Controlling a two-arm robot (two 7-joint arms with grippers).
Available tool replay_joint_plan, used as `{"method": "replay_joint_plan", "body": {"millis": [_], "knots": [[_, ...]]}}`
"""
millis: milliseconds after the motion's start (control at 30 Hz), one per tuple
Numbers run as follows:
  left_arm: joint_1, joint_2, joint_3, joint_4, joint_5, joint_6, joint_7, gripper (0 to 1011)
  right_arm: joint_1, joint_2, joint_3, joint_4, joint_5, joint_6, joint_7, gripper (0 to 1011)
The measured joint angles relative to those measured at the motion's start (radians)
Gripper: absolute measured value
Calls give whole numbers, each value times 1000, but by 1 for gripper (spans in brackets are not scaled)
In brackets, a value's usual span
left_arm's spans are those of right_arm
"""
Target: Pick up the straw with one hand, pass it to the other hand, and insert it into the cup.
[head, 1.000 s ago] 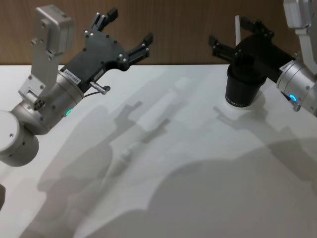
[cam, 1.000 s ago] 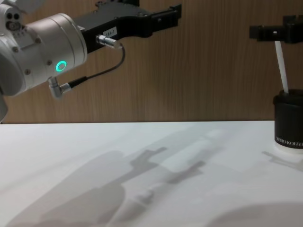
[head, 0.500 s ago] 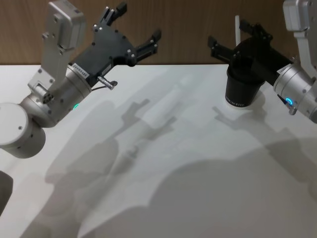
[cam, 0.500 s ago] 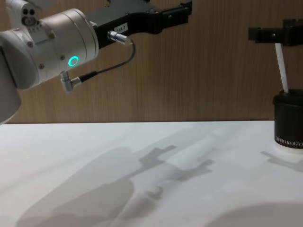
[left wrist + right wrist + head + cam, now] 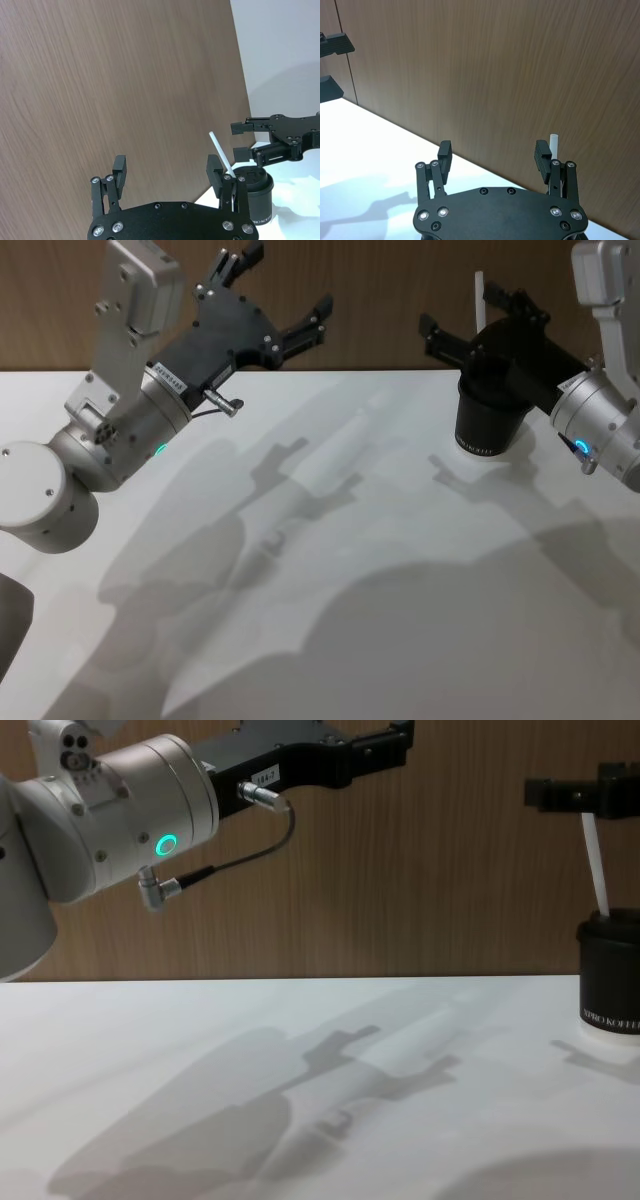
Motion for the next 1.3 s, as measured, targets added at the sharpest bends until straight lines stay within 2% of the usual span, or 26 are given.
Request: {"method": "replay_joint_plan", "body": {"millis": [1300], "knots": [[-7, -5, 3, 6, 5, -2, 0, 1003, -3, -5, 2, 0, -2, 0, -1, 1001]]}}
